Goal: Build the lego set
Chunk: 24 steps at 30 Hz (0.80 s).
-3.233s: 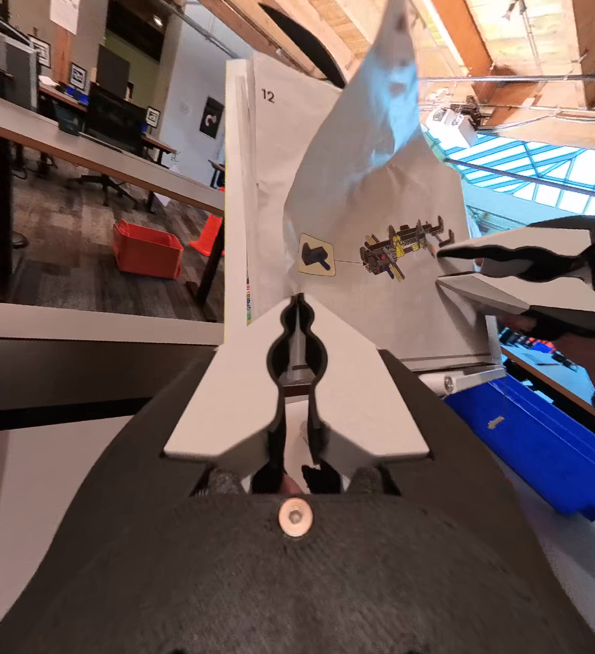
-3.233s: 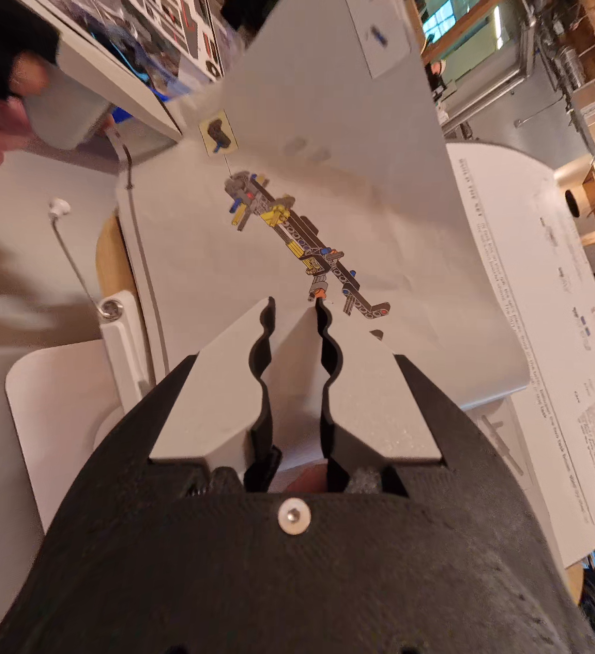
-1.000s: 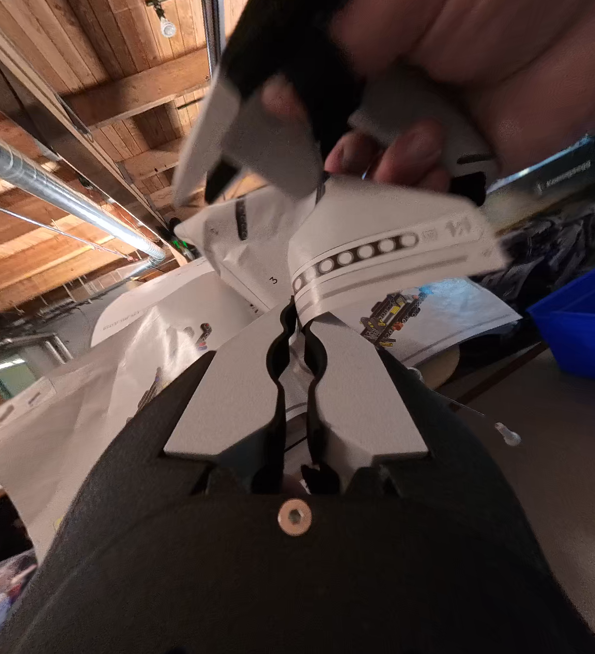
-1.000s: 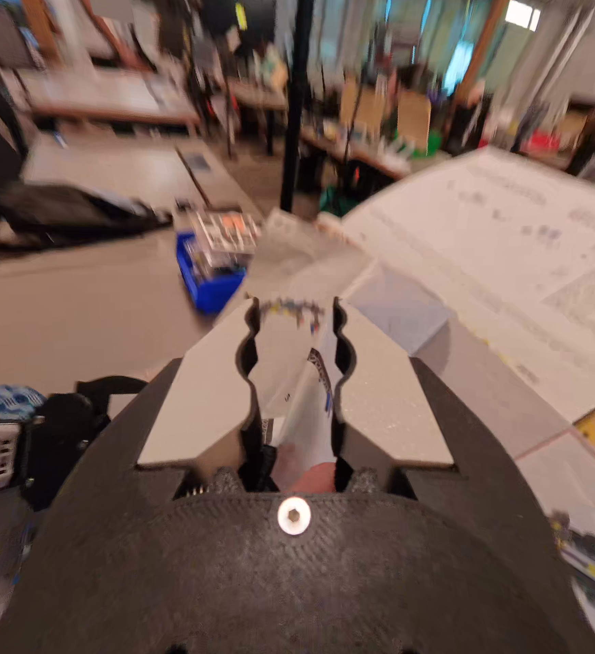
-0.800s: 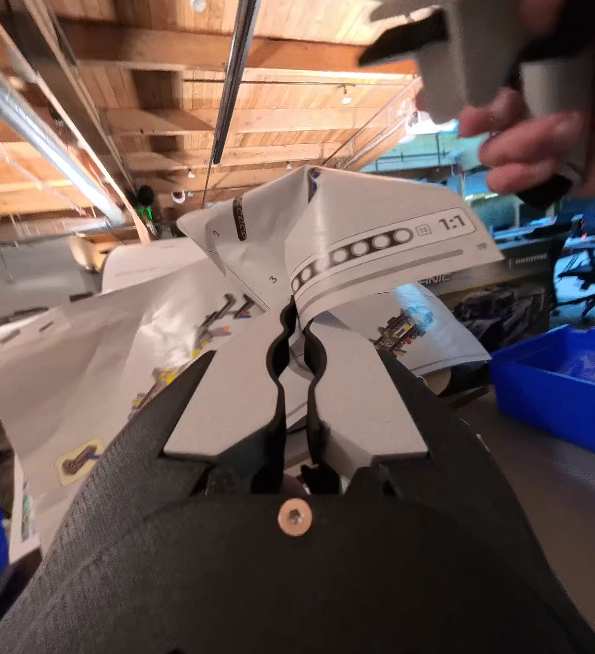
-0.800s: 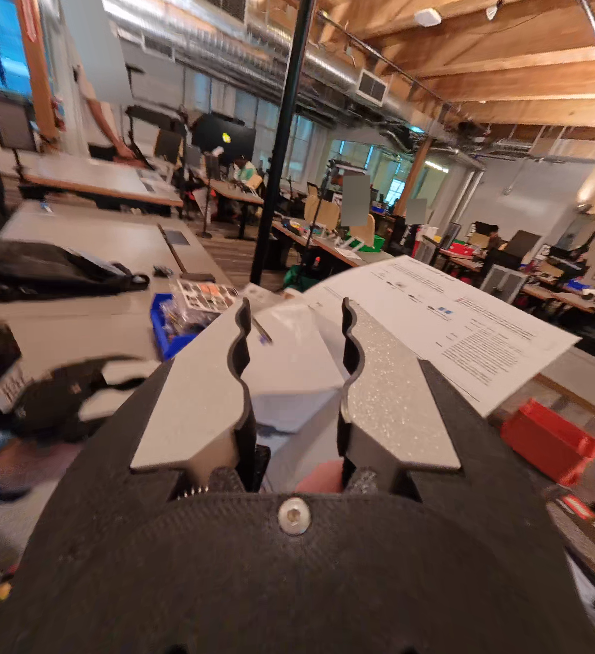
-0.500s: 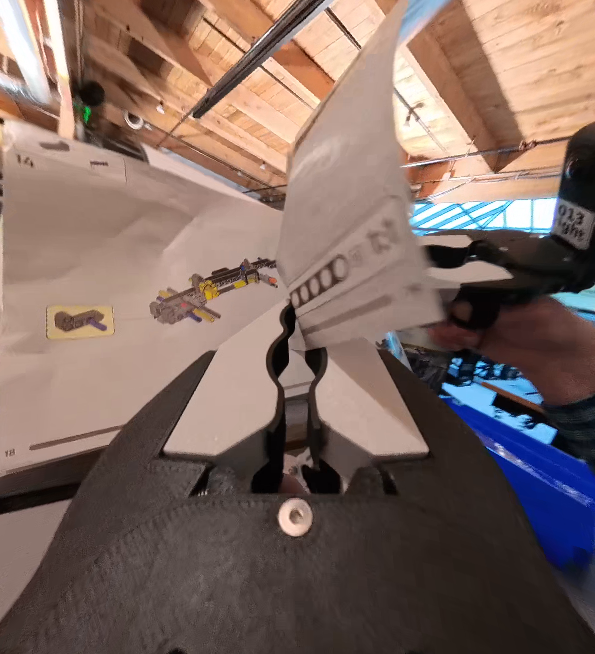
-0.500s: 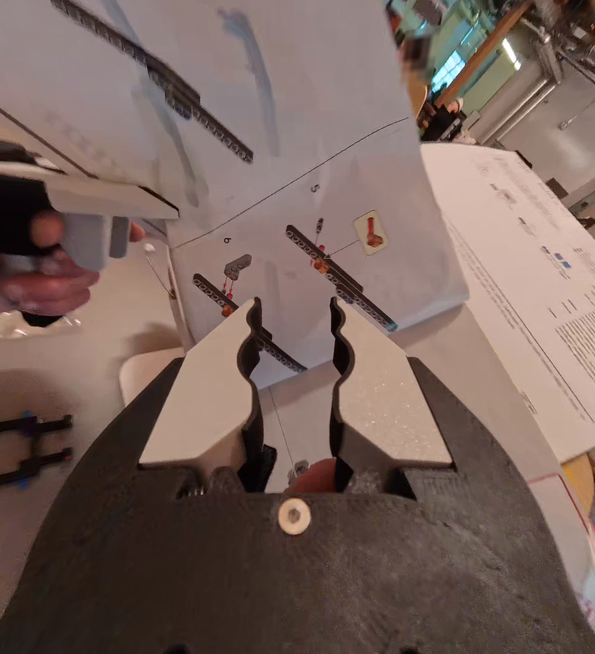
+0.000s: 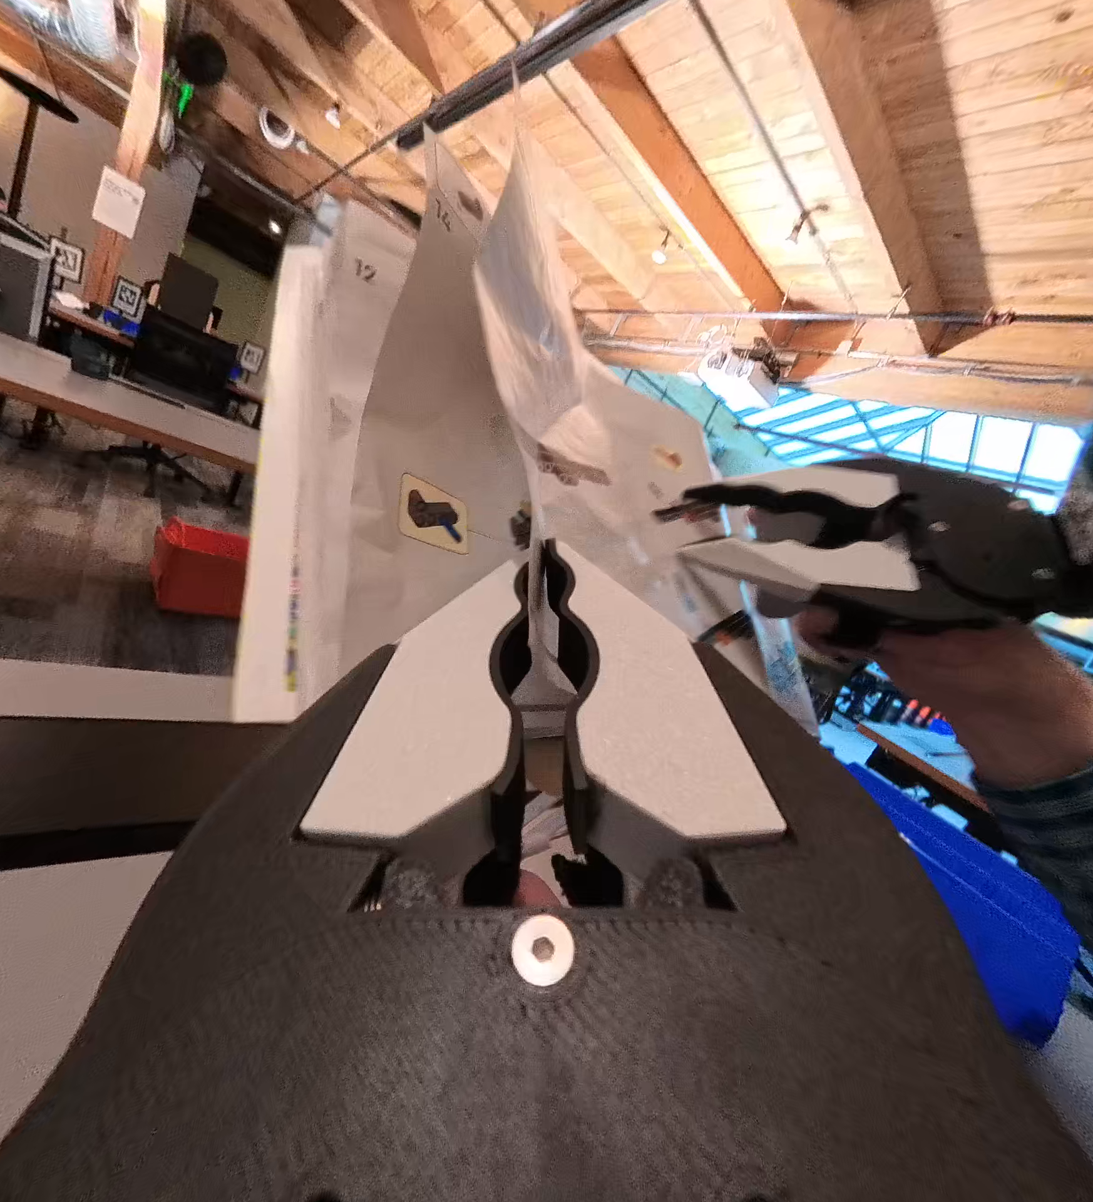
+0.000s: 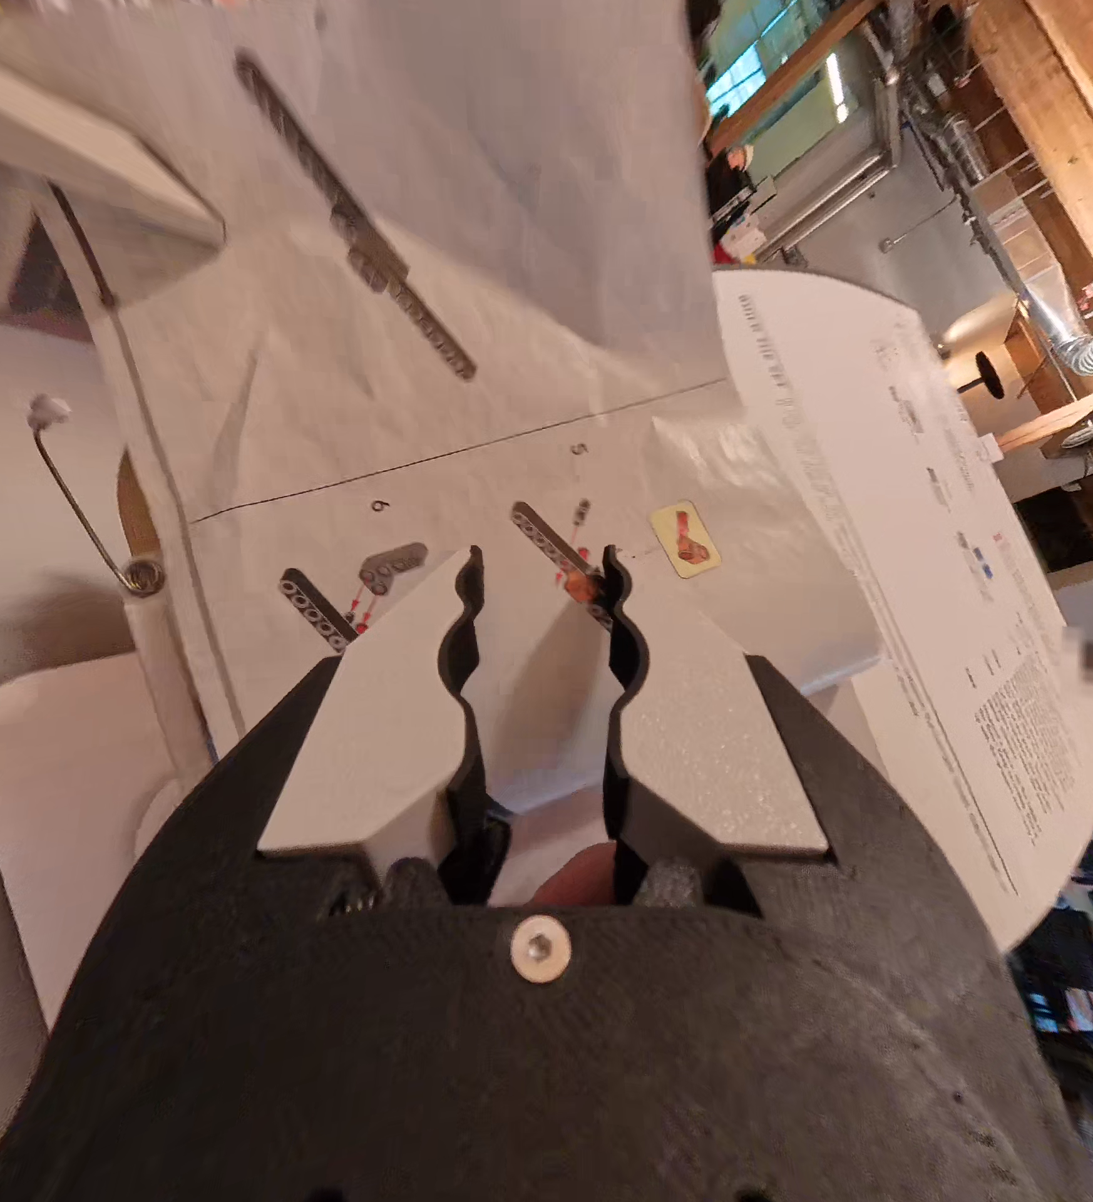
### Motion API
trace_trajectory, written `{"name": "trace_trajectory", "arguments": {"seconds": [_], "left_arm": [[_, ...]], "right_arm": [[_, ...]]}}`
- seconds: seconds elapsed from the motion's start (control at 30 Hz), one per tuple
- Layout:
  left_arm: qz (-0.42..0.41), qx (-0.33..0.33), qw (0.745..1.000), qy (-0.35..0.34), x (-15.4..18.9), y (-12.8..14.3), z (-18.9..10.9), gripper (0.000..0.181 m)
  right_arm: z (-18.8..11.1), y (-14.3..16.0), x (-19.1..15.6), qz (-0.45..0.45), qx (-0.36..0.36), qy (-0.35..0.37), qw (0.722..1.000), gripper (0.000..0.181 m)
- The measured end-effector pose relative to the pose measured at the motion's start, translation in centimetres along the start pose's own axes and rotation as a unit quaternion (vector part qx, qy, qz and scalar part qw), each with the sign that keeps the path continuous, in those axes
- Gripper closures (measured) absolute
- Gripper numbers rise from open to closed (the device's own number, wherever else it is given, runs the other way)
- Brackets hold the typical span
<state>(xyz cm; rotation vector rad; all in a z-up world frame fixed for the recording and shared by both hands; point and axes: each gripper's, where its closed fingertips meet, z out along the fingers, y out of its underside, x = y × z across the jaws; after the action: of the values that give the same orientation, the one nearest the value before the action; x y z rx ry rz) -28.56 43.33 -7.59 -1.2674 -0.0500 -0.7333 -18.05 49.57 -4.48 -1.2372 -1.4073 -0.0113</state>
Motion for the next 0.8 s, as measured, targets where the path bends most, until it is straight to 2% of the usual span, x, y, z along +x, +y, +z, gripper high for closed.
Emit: {"name": "trace_trajectory", "arguments": {"seconds": [0.07, 0.13, 0.3, 0.37, 0.43, 0.53, 0.8], "left_arm": [[-0.004, -0.009, 1.000, -0.001, -0.8, 0.2, 0.1, 0.181], [-0.006, -0.013, 1.000, 0.004, -1.1, 0.5, 0.1, 0.181], [-0.003, -0.017, 1.000, 0.005, -1.7, 0.9, 0.2, 0.181], [-0.004, -0.016, 1.000, 0.003, -1.8, 1.0, 0.3, 0.181], [-0.005, -0.015, 1.000, 0.002, -1.9, 1.1, 0.5, 0.181], [-0.005, -0.015, 1.000, 0.000, -2.0, 1.2, 0.6, 0.181], [0.001, -0.024, 1.000, 0.001, -2.1, 1.6, 0.6, 0.181]], "right_arm": [[-2.1, 0.0, 1.7, 0.024, 0.018, 0.016, 0.999, 0.145], [-4.7, 1.5, 4.5, 0.057, 0.032, 0.039, 0.997, 0.141], [-9.8, 10.5, 11.8, 0.148, 0.001, 0.080, 0.986, 0.122], [-11.1, 13.6, 13.4, 0.177, -0.012, 0.081, 0.981, 0.117], [-11.4, 16.4, 13.8, 0.204, -0.032, 0.066, 0.976, 0.111], [-10.7, 18.7, 12.8, 0.237, -0.040, 0.023, 0.970, 0.113], [-10.0, 18.5, 11.4, 0.273, -0.004, -0.021, 0.962, 0.134]]}}
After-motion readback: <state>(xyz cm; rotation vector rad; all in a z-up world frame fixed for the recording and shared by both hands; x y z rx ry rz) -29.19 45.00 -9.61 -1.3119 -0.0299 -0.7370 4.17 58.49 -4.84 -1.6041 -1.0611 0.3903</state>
